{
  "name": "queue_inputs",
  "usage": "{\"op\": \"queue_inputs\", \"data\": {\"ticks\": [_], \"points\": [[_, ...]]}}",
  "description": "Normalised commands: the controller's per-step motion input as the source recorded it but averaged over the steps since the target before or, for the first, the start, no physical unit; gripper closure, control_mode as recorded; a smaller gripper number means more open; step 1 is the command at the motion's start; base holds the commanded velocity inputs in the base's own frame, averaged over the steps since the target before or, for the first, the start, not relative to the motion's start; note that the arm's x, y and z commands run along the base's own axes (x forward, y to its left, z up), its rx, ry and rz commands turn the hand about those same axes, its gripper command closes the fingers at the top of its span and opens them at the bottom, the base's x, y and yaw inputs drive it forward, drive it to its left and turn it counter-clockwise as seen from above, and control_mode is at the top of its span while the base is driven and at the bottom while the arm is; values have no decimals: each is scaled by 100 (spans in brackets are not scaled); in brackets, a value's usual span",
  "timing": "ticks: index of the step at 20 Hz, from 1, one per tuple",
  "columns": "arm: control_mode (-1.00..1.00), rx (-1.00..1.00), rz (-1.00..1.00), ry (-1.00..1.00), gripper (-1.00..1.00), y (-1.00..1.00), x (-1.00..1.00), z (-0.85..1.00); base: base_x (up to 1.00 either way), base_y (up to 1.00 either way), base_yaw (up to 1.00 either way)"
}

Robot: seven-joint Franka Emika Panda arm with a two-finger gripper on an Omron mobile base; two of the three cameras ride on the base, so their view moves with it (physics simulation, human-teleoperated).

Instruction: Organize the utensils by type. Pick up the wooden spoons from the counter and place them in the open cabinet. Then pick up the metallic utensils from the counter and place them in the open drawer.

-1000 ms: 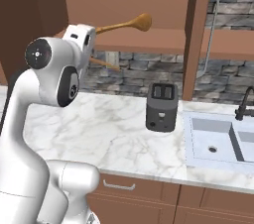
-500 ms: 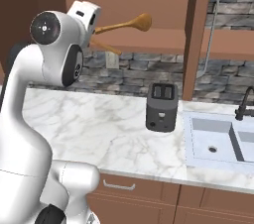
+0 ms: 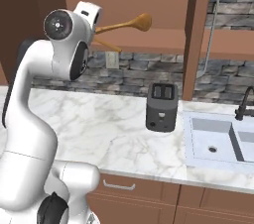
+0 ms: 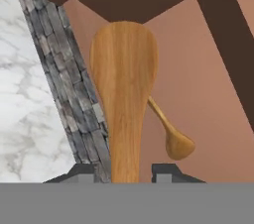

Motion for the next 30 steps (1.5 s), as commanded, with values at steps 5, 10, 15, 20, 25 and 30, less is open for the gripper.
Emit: {"op": "queue_inputs", "data": {"ticks": [5, 10, 15, 20, 25, 30], "points": [[-100, -5, 16, 2, 100, 25, 56, -31, 0, 0, 0], [-100, 0, 13, 0, 100, 2, 52, 0, 0, 0, 0], [-100, 0, 7, -1, 100, 0, 52, 0, 0, 0, 0], [-100, 0, 1, 0, 100, 0, 56, 0, 0, 0, 0], [-100, 0, 0, 0, 100, 0, 64, 10, 0, 0, 0], [-100, 0, 0, -1, 100, 0, 68, 12, 0, 0, 0]]}}
